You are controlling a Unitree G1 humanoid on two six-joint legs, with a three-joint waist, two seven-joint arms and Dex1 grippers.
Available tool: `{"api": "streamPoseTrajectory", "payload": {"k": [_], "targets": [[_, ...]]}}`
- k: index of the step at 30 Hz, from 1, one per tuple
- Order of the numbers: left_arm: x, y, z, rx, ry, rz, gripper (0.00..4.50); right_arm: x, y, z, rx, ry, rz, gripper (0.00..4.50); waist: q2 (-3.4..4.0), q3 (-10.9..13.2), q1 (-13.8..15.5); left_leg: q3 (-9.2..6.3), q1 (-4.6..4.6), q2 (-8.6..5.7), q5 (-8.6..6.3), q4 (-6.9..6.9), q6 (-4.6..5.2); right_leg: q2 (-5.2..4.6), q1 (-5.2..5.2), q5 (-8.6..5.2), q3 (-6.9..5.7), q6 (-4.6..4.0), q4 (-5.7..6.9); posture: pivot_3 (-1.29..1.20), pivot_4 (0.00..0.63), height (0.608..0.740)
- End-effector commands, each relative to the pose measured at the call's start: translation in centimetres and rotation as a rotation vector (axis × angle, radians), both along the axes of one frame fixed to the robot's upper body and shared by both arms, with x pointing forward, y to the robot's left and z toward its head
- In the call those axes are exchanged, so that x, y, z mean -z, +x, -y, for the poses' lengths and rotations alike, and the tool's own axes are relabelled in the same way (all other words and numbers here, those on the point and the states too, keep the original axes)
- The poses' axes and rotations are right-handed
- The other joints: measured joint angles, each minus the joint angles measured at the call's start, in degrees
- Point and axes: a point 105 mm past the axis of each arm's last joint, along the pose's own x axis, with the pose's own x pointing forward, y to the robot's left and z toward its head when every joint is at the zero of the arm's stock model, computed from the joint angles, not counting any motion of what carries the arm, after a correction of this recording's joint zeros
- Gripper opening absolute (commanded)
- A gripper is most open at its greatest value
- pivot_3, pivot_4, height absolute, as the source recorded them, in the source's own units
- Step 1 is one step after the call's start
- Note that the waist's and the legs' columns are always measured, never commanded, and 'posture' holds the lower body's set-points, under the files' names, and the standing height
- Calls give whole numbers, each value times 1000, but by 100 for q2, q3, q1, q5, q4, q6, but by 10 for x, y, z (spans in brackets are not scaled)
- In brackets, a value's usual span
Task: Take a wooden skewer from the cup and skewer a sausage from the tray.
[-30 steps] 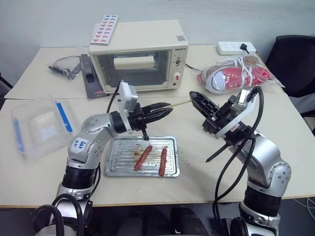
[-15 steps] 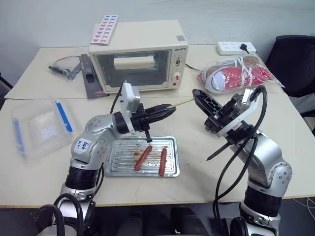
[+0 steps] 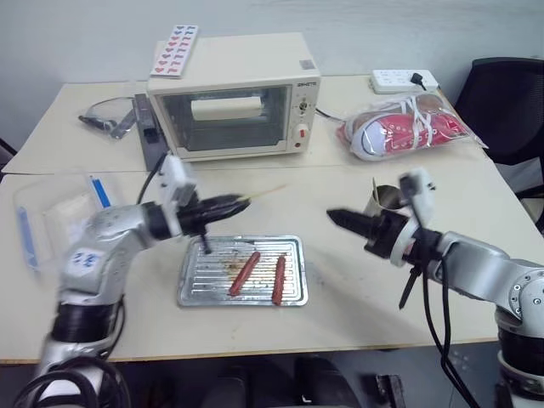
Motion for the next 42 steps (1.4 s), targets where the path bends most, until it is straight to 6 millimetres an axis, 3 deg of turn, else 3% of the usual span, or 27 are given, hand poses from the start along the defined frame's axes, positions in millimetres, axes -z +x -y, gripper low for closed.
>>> {"api": "streamPoseTrajectory", "payload": {"k": [1,12,15,18,32,42], "targets": [[-22,-24,-8,73,60,37,0,5,-21,-21,-198,-178,53,2063,0,0,-5,0,0,0,-1,2,1,-1,1,0,0,0,0,0,150,740],[-16,-46,-12,101,121,-6,0,47,-19,-39,-312,-270,-95,2063,-3,2,-1,-6,-1,-3,-4,0,6,-8,6,0,-6,0,-14,0,150,740],[-14,-51,-13,107,130,-15,0,50,-23,-47,-350,-292,-94,2569,-3,2,-21,-6,-1,-2,-4,-4,5,-7,4,0,-7,0,-15,0,150,740],[-15,-51,-13,104,135,-16,0,48,-19,-51,-347,-285,-93,3385,-4,3,-22,-6,-3,-3,-5,-2,5,-7,3,0,-7,0,-16,0,150,740],[-14,-48,-10,106,137,1,0,48,-15,-80,-394,-209,-141,3385,-4,3,-30,-6,-3,-3,-5,-3,5,-7,2,0,-9,0,-15,0,150,740],[-14,-47,-9,102,132,7,0,55,-18,-82,-407,-212,-176,3385,-4,3,-33,-6,-3,-3,-5,-3,5,-7,2,0,-9,0,-14,0,150,740]]}}
